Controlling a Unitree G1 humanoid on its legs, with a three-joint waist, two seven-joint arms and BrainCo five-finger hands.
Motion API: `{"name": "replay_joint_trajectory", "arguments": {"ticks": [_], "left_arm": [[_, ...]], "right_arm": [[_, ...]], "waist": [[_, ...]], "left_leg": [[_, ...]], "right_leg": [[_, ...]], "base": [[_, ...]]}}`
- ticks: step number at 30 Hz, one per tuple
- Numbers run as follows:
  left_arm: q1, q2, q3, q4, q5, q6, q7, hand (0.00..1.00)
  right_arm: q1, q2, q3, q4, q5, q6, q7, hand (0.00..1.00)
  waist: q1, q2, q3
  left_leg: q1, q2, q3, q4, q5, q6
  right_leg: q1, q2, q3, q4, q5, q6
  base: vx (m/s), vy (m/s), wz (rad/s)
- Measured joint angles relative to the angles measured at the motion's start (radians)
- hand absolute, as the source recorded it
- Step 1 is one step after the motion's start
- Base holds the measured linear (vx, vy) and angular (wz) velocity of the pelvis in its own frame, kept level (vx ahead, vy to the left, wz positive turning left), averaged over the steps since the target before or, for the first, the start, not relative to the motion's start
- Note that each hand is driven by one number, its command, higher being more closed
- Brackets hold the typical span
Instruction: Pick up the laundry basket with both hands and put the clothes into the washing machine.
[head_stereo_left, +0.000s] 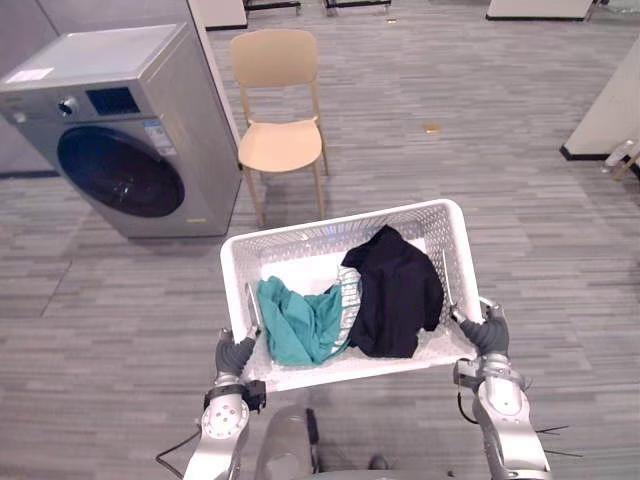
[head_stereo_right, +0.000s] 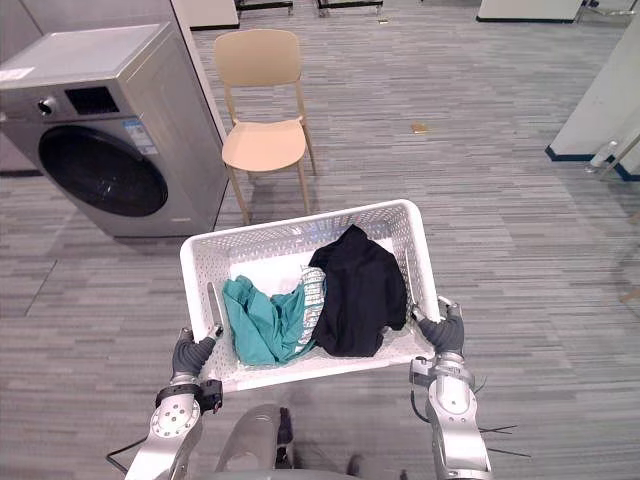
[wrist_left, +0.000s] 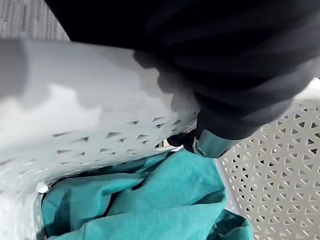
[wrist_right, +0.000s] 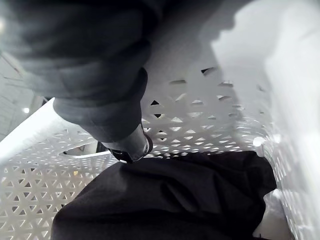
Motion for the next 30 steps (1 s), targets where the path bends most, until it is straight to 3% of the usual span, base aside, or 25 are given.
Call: {"name": "replay_joint_trajectory", "arguments": {"ticks": [1, 2, 3, 4, 5, 6, 7, 8, 9, 10, 11, 13, 15, 16, 17, 18, 19, 20, 21, 23, 24, 25, 26, 28, 30], "left_arm": [[0.008, -0.011, 0.001, -0.017, 0.002, 0.000, 0.000, 1.00], [0.009, -0.007, 0.008, -0.019, 0.003, 0.003, 0.000, 1.00], [0.008, -0.008, 0.010, -0.023, 0.003, 0.008, 0.000, 1.00], [0.014, -0.011, 0.009, -0.026, 0.003, 0.014, 0.000, 1.00], [0.021, -0.010, 0.009, -0.026, 0.003, 0.014, 0.000, 1.00], [0.030, -0.008, 0.009, -0.026, 0.003, 0.014, 0.000, 1.00], [0.031, 0.010, 0.009, -0.025, 0.003, 0.015, 0.000, 1.00], [0.028, 0.020, 0.008, -0.025, 0.003, 0.016, 0.000, 1.00], [0.028, 0.035, 0.005, -0.025, 0.003, 0.026, 0.000, 1.00], [0.030, 0.037, 0.003, -0.025, 0.003, 0.031, 0.000, 1.00], [0.030, 0.042, 0.000, -0.027, 0.003, 0.036, 0.000, 1.00], [0.023, 0.058, -0.001, -0.034, 0.003, 0.035, 0.000, 1.00], [-0.006, 0.066, -0.012, -0.036, 0.003, 0.035, 0.000, 1.00], [-0.012, 0.070, -0.023, -0.036, 0.003, 0.035, 0.000, 1.00], [-0.015, 0.086, -0.036, -0.036, 0.003, 0.034, 0.000, 1.00], [-0.015, 0.099, -0.048, -0.028, 0.003, 0.033, 0.000, 1.00], [-0.013, 0.087, -0.053, -0.012, 0.003, 0.034, 0.000, 1.00], [-0.009, 0.055, -0.051, -0.001, 0.003, 0.034, 0.000, 1.00], [-0.012, 0.054, -0.050, 0.001, 0.003, 0.034, 0.000, 1.00], [-0.014, 0.048, -0.048, 0.002, 0.003, 0.034, 0.000, 1.00], [-0.001, 0.033, -0.041, 0.001, 0.003, 0.034, 0.000, 1.00], [0.009, 0.030, -0.038, -0.003, 0.003, 0.031, -0.001, 1.00], [0.021, 0.031, -0.039, -0.010, 0.001, 0.027, -0.001, 1.00], [0.022, 0.031, -0.036, -0.013, -0.001, 0.017, -0.001, 1.00], [0.022, 0.030, -0.034, -0.013, -0.001, 0.013, -0.003, 1.00]], "right_arm": [[-0.012, -0.014, 0.002, 0.020, 0.003, -0.005, 0.001, 1.00], [-0.037, -0.008, 0.006, 0.061, 0.005, -0.006, 0.001, 1.00], [-0.044, -0.007, 0.004, 0.069, 0.004, -0.005, 0.001, 1.00], [-0.040, -0.009, 0.005, 0.082, 0.004, -0.005, 0.006, 1.00], [-0.040, -0.006, 0.006, 0.088, 0.004, -0.005, 0.008, 1.00], [-0.041, -0.004, 0.006, 0.093, -0.002, -0.006, 0.012, 1.00], [-0.043, 0.008, 0.002, 0.106, -0.012, -0.011, 0.021, 1.00], [-0.043, 0.017, 0.002, 0.114, -0.012, -0.011, 0.021, 1.00], [-0.026, 0.036, -0.001, 0.120, -0.012, -0.010, 0.020, 1.00], [-0.012, 0.039, -0.001, 0.120, -0.012, -0.010, 0.020, 1.00], [0.012, 0.050, 0.000, 0.113, -0.012, -0.010, 0.020, 1.00], [0.017, 0.060, -0.002, 0.097, -0.010, -0.012, 0.020, 1.00], [0.044, 0.067, -0.016, 0.038, -0.010, -0.013, 0.019, 1.00], [0.047, 0.065, -0.025, 0.030, -0.010, -0.013, 0.017, 1.00], [0.047, 0.065, -0.029, 0.029, -0.010, -0.012, 0.014, 1.00], [0.049, 0.060, -0.027, 0.034, -0.010, -0.012, 0.014, 1.00], [0.051, 0.045, -0.026, 0.040, -0.010, -0.011, 0.014, 1.00], [0.047, 0.024, -0.026, 0.043, -0.011, -0.004, 0.014, 1.00], [0.045, 0.023, -0.026, 0.042, -0.010, -0.003, 0.014, 1.00], [0.052, 0.022, -0.027, 0.035, -0.010, -0.001, 0.014, 1.00], [0.082, 0.020, -0.021, -0.011, -0.010, 0.004, 0.014, 1.00], [0.086, 0.021, -0.019, -0.024, -0.010, 0.004, 0.014, 1.00], [0.086, 0.027, -0.018, -0.042, -0.010, 0.004, 0.007, 1.00], [0.075, 0.030, -0.018, -0.046, -0.010, 0.000, 0.002, 1.00], [0.067, 0.028, -0.019, -0.033, -0.008, 0.000, 0.002, 1.00]], "waist": [[0.002, 0.019, -0.009], [0.002, -0.008, -0.014], [-0.004, -0.014, -0.019], [0.003, -0.018, -0.023], [0.005, -0.018, -0.024], [0.007, -0.017, -0.025], [0.001, -0.026, -0.021], [-0.001, -0.036, -0.018], [-0.008, -0.051, -0.015], [-0.014, -0.049, -0.015], [-0.040, -0.029, -0.015], [-0.061, -0.031, -0.017], [-0.059, -0.051, -0.021], [-0.061, -0.052, -0.022], [-0.062, -0.070, -0.028], [-0.074, -0.087, -0.038], [-0.085, -0.071, -0.045], [-0.079, -0.022, -0.065], [-0.080, -0.009, -0.068], [-0.089, 0.003, -0.060], [-0.075, 0.008, -0.042], [-0.068, 0.016, -0.041], [-0.052, 0.027, -0.041], [-0.023, 0.014, -0.033], [-0.006, 0.002, -0.026]], "left_leg": [[0.010, -0.010, 0.018, -0.175, 0.123, 0.015], [0.033, -0.058, 0.043, -0.173, 0.123, 0.125], [0.023, -0.069, 0.049, -0.133, 0.122, 0.197], [0.008, -0.070, 0.077, -0.023, 0.083, 0.231], [0.023, -0.073, 0.081, -0.008, 0.054, 0.231], [0.054, -0.078, 0.086, -0.009, 0.015, 0.228], [0.128, -0.100, 0.081, -0.030, -0.051, 0.231], [0.159, -0.116, 0.078, -0.041, -0.063, 0.225], [0.241, -0.148, 0.078, -0.069, -0.075, 0.213], [0.294, -0.158, 0.072, -0.093, -0.079, 0.206], [0.410, -0.165, 0.035, -0.172, -0.081, 0.204], [0.486, -0.169, 0.000, -0.238, -0.081, 0.203], [0.562, -0.173, -0.040, -0.289, -0.104, 0.163], [0.590, -0.168, -0.055, -0.304, -0.115, 0.145], [0.629, -0.179, -0.077, -0.333, -0.124, 0.128], [0.686, -0.192, -0.119, -0.355, -0.149, 0.086], [0.714, -0.177, -0.149, -0.357, -0.155, 0.077], [0.713, -0.130, -0.170, -0.335, -0.151, 0.066], [0.684, -0.105, -0.199, -0.247, -0.130, 0.032], [0.614, -0.079, -0.202, -0.036, -0.073, -0.031], [0.488, -0.020, -0.157, 0.303, 0.143, -0.050], [0.438, 0.015, -0.134, 0.419, 0.152, -0.044], [0.350, 0.082, -0.088, 0.600, 0.108, 0.008], [0.204, 0.122, -0.041, 0.673, 0.014, 0.057], [0.109, 0.122, -0.030, 0.496, -0.065, 0.052]], "right_leg": [[0.038, -0.007, 0.014, -0.043, -0.017, 0.028], [0.078, -0.050, 0.024, -0.064, -0.028, 0.046], [0.087, -0.073, 0.022, -0.068, -0.014, 0.069], [0.094, -0.098, 0.033, -0.014, 0.010, 0.110], [0.077, -0.102, 0.042, 0.052, 0.009, 0.116], [0.038, -0.107, 0.052, 0.179, 0.004, 0.153], [-0.101, -0.129, 0.084, 0.530, 0.055, 0.298], [-0.153, -0.146, 0.100, 0.671, 0.070, 0.297], [-0.246, -0.176, 0.099, 0.906, 0.063, 0.259], [-0.286, -0.181, 0.094, 0.979, 0.045, 0.226], [-0.372, -0.170, 0.046, 1.010, -0.004, 0.143], [-0.459, -0.152, -0.002, 0.922, -0.040, 0.125], [-0.569, -0.119, -0.043, 0.650, -0.034, 0.112], [-0.575, -0.101, -0.045, 0.493, 0.005, 0.111], [-0.566, -0.086, -0.044, 0.265, 0.094, 0.113], [-0.566, -0.085, -0.028, 0.189, 0.256, 0.069], [-0.555, -0.073, -0.024, 0.214, 0.322, 0.029], [-0.552, -0.052, -0.044, 0.252, 0.277, 0.014], [-0.547, -0.049, -0.080, 0.300, 0.213, 0.005], [-0.491, -0.038, -0.128, 0.316, 0.160, -0.007], [-0.374, -0.022, -0.141, 0.269, 0.106, -0.015], [-0.333, -0.008, -0.141, 0.246, 0.094, -0.015], [-0.268, 0.019, -0.140, 0.204, 0.087, -0.025], [-0.147, 0.021, -0.119, 0.106, 0.079, -0.015], [-0.065, -0.002, -0.111, 0.042, 0.079, -0.011]], "base": [[0.66, 0.251, -0.20], [0.69, 0.257, -0.06], [0.85, 0.353, 0.07], [0.71, 0.296, 0.09], [0.69, 0.303, -0.06], [0.61, 0.274, -0.12], [0.59, 0.264, -0.08], [0.70, 0.274, 0.04], [0.48, 0.132, 0.11], [0.69, 0.158, 0.35], [0.56, 0.110, 0.40], [0.49, 0.069, 0.52], [0.60, -0.007, 0.51], [0.57, -0.057, 0.56], [0.61, -0.096, 0.68], [0.67, -0.136, 0.74], [0.79, -0.157, 0.49], [0.79, -0.168, 0.38], [0.62, -0.131, 0.32], [0.60, -0.165, 0.47], [0.59, -0.138, 0.28], [0.56, -0.094, 0.02], [0.43, -0.046, -0.13], [0.57, -0.039, -0.19], [0.56, 0.091, -0.18]]}}
